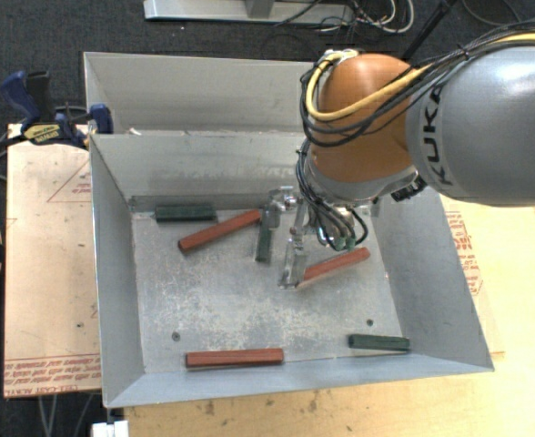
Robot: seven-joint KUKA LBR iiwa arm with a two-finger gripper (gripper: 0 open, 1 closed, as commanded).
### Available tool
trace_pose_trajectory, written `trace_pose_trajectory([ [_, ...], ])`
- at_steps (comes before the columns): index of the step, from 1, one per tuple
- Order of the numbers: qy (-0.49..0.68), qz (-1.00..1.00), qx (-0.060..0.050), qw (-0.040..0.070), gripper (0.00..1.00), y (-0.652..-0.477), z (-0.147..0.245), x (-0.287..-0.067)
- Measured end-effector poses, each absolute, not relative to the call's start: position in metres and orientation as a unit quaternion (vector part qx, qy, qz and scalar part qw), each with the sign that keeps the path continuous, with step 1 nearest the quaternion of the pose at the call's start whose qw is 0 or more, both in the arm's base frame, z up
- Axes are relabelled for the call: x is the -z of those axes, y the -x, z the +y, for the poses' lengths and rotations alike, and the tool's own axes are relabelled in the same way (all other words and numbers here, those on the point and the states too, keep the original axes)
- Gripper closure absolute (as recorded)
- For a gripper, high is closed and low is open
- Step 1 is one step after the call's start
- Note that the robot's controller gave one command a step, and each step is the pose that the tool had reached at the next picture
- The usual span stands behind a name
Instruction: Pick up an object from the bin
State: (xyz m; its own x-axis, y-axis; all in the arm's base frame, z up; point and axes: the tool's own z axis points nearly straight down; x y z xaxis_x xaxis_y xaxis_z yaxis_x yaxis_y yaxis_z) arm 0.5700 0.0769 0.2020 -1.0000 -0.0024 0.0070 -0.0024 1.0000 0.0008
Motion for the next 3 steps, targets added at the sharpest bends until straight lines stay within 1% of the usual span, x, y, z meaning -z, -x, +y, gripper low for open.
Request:
trace_pose_trajectory([
  [1,0.000,-1.000,0.001,-0.001,0.00,-0.572,0.076,-0.207],
  [2,-0.041,-0.999,0.001,-0.004,0.00,-0.599,0.098,-0.156],
  [3,-0.103,-0.995,0.001,-0.003,0.00,-0.644,0.110,-0.142],
])
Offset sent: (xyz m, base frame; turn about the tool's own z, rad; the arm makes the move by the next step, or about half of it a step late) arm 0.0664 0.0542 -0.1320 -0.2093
